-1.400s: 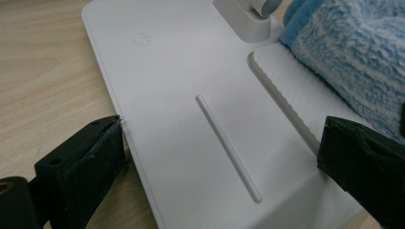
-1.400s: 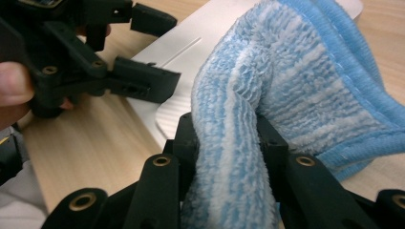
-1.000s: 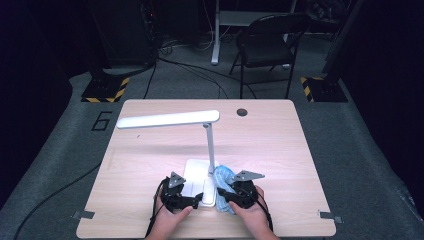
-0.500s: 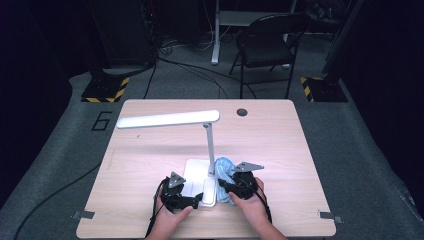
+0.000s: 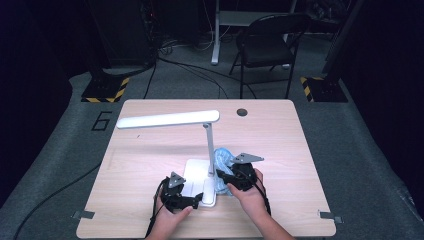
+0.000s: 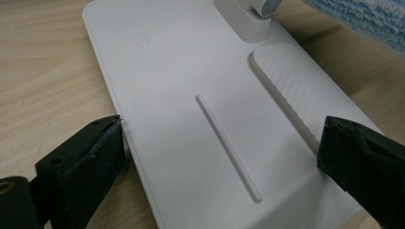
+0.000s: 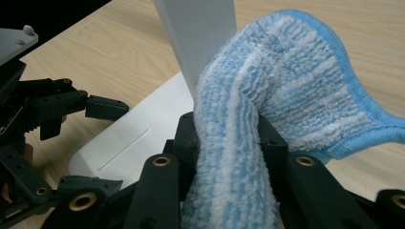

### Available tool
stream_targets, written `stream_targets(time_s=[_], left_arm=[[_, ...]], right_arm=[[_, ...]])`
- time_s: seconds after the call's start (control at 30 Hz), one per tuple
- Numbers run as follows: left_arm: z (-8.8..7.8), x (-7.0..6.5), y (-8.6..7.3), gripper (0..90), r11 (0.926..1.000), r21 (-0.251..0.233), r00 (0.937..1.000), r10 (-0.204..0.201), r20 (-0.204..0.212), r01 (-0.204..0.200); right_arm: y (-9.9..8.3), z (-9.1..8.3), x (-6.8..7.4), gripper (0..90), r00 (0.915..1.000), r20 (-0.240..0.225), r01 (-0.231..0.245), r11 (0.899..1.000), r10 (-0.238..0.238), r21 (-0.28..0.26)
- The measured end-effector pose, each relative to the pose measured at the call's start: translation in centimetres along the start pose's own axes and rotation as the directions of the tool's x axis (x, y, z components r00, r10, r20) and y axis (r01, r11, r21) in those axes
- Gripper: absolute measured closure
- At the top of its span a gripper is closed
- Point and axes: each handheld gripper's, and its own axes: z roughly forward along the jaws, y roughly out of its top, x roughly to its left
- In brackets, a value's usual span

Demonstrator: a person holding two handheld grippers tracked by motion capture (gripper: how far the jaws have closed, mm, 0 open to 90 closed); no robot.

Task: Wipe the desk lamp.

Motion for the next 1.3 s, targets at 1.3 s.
stream_targets(time_s=[1.3], left_arm=[[0.0, 0.0, 0.0, 2.3, 1.0000, -0.001, 1.0000, -0.001, -0.002, 0.001]], right_arm=[[-0.2, 2.1, -0.4, 68.3, 1.0000, -0.005, -0.004, 0.998, 0.005, 0.057]])
